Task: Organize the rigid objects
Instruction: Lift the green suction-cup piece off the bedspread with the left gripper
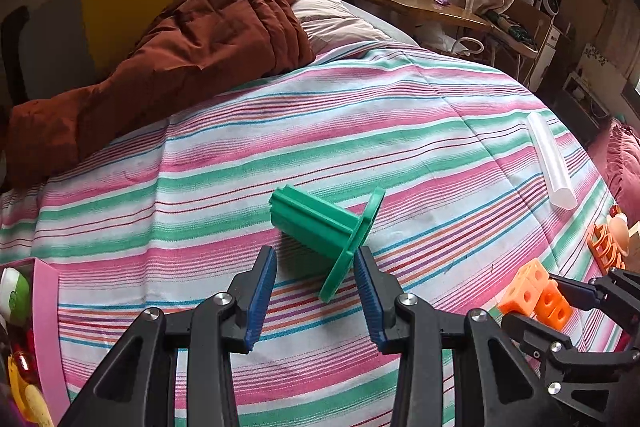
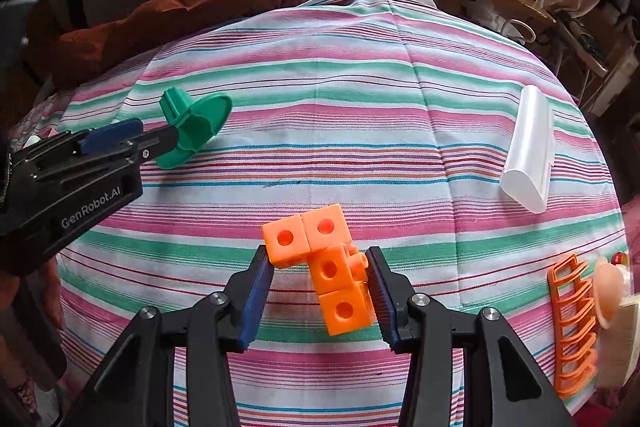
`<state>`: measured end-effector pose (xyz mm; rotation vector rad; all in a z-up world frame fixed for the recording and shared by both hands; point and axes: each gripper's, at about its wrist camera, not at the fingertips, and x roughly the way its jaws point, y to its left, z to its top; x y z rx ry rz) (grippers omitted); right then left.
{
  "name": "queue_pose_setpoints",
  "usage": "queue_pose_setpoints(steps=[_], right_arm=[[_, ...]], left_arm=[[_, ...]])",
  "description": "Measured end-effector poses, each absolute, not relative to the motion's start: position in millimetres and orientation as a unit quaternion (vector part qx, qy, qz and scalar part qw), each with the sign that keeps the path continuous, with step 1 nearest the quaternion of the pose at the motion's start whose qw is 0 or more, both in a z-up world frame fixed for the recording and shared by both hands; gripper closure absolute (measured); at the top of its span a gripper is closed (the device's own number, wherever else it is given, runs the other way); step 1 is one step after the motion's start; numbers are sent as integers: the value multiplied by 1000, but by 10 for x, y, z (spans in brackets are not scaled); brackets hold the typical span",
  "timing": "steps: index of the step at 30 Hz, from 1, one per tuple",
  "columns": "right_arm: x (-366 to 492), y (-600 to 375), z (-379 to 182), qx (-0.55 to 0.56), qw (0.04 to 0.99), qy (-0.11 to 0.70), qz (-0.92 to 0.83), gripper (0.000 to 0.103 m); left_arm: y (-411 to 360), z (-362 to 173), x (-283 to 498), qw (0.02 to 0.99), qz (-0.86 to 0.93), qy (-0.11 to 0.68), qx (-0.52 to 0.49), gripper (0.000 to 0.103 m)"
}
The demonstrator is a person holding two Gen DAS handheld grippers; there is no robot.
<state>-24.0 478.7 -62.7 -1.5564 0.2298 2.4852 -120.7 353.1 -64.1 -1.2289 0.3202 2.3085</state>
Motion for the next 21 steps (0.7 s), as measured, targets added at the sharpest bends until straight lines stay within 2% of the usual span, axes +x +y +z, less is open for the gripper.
queue_pose_setpoints(steps=[7,14,16,18,21], right_arm=[[-245,4764,-609,-524,98,79,842,56],[-247,4770,-603,-523,99,80,843,56],[-247,4783,-608,-523,100,83,842,56],[-246,4794,-610,-523,101,85,842,56],[-246,4804,-607,-522,103,86,842,56]], left_arm=[[3366,-839,-1148,239,843,106,-470,63],[3323,-541,-1134,286,852,10,-438,63],[3346,-446,-1209,290,851,-29,-437,57],[3411,-402,-1346,276,845,-63,-454,45],[3557,-448,-1535,249,837,-75,-481,45]])
